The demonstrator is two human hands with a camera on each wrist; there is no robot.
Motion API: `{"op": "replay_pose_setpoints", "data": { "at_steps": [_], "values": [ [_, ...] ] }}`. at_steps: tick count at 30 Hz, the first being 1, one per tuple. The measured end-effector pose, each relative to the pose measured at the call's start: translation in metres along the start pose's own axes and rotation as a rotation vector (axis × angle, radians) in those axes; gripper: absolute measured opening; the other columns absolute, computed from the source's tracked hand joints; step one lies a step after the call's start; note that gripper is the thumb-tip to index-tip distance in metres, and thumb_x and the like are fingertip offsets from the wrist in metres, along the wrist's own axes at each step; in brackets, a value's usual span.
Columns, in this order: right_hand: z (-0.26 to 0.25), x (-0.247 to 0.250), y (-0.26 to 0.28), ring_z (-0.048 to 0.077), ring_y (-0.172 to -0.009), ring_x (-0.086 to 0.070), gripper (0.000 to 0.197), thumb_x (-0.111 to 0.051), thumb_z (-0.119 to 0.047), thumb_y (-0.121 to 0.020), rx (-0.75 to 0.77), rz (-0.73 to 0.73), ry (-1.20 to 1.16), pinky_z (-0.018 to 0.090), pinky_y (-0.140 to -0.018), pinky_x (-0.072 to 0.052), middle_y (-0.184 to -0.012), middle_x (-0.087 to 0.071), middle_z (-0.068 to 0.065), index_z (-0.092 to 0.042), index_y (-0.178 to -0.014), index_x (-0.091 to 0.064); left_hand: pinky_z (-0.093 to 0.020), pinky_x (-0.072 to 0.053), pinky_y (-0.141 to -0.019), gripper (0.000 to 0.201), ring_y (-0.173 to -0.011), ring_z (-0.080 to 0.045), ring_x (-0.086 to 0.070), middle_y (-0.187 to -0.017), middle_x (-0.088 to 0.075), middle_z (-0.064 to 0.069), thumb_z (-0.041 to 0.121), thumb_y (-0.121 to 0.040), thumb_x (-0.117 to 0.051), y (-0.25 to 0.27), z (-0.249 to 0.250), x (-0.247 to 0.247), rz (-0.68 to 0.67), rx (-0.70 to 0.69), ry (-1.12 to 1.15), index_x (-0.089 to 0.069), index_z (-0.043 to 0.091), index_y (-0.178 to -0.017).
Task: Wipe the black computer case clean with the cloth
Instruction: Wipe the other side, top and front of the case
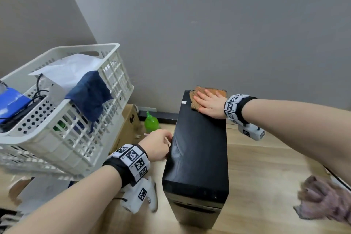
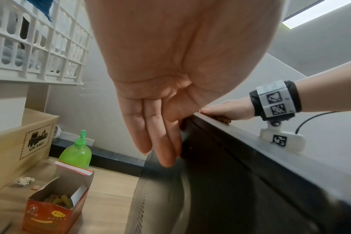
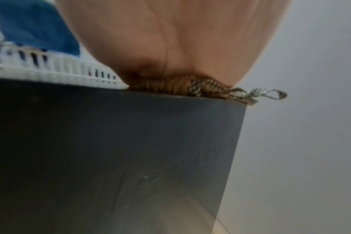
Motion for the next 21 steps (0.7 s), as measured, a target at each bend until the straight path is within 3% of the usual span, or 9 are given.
{"op": "replay_pose_setpoints", "data": {
  "at_steps": [2,4,7,10,13,16,19,21],
  "values": [
    [-0.031,-0.003,0.023,0.027,-0.153,0.010,0.060,-0.019,-0.046,-0.105,0.121,-0.012,0.049,0.055,-0.122,-0.001,-0.166,0.010,0.000,-0.027,-0.158,0.003,-0.022,-0.047,-0.049,0.036,-0.056,-0.021,-0.062,-0.066,-0.064,-0.004,-0.003,-0.084,-0.037,-0.002,0.001,0.004,0.015,0.023,0.002,-0.067,0.015,-0.093],
    [-0.084,-0.014,0.061,0.029,-0.152,0.010,0.061,-0.021,-0.045,-0.105,0.334,-0.017,0.119,0.056,-0.121,0.000,-0.166,0.009,0.004,-0.024,-0.158,0.001,-0.024,-0.048,-0.050,0.035,-0.057,-0.023,-0.065,-0.069,-0.070,-0.011,-0.005,-0.086,-0.039,-0.004,0.003,0.007,-0.017,0.043,-0.004,-0.070,0.011,-0.092],
    [-0.147,-0.031,0.118,0.028,-0.152,0.012,0.063,-0.026,-0.044,-0.104,0.549,-0.016,0.130,0.053,-0.119,0.010,-0.166,0.007,0.005,-0.021,-0.158,-0.002,-0.020,-0.051,-0.057,0.028,-0.070,-0.023,-0.068,-0.099,-0.073,-0.021,0.000,-0.093,-0.043,-0.005,0.002,0.009,-0.094,0.081,-0.136,-0.070,-0.001,-0.101],
    [-0.163,-0.032,0.140,0.029,-0.152,0.011,0.063,-0.030,-0.043,-0.104,0.578,-0.014,0.112,0.056,-0.120,0.008,-0.167,0.002,0.005,-0.021,-0.158,-0.005,-0.029,-0.052,-0.074,0.031,-0.095,-0.030,-0.068,-0.102,-0.072,-0.019,0.003,-0.091,-0.042,-0.001,-0.001,0.014,-0.116,0.096,-0.299,-0.071,-0.002,-0.100],
    [-0.177,-0.035,0.157,0.032,-0.152,0.008,0.061,-0.029,-0.043,-0.104,0.670,-0.044,0.113,0.056,-0.119,0.009,-0.167,-0.003,0.007,-0.022,-0.158,-0.010,-0.026,-0.049,-0.069,0.024,-0.087,-0.028,-0.066,-0.087,-0.071,-0.010,0.007,-0.081,-0.048,-0.007,0.006,0.025,-0.032,0.047,-0.341,-0.071,0.008,-0.085],
    [-0.180,-0.035,0.162,0.028,-0.153,0.009,0.056,-0.026,-0.042,-0.106,0.745,-0.075,0.085,0.052,-0.118,0.012,-0.167,-0.003,0.004,-0.026,-0.158,-0.012,-0.033,-0.055,-0.078,0.023,-0.088,-0.024,-0.066,-0.095,-0.070,-0.006,0.015,-0.083,-0.045,-0.016,0.016,0.032,0.041,-0.027,-0.276,-0.064,0.015,-0.096],
    [-0.156,-0.030,0.131,0.024,-0.152,0.013,0.056,-0.023,-0.042,-0.106,0.668,-0.112,0.102,0.050,-0.118,0.014,-0.167,0.004,0.000,-0.028,-0.158,-0.006,-0.037,-0.054,-0.082,0.019,-0.088,-0.024,-0.064,-0.098,-0.067,-0.005,0.026,-0.090,-0.047,-0.019,0.025,0.034,0.133,-0.085,-0.200,-0.058,0.016,-0.102],
    [-0.127,-0.024,0.098,0.024,-0.152,0.015,0.058,-0.020,-0.042,-0.106,0.556,-0.117,0.140,0.051,-0.120,0.009,-0.166,0.011,0.000,-0.028,-0.158,0.000,-0.038,-0.049,-0.088,0.018,-0.096,-0.026,-0.059,-0.105,-0.062,-0.007,0.017,-0.088,-0.046,-0.020,0.025,0.036,0.213,-0.135,-0.168,-0.056,0.014,-0.103]
  ]
}}
Point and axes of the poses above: each hand's wrist, its own y-axis away from the middle knuckle, its own x-axis out of the back of the hand, z = x × y, the point moved 7 cm from there along -y, towards the middle knuckle
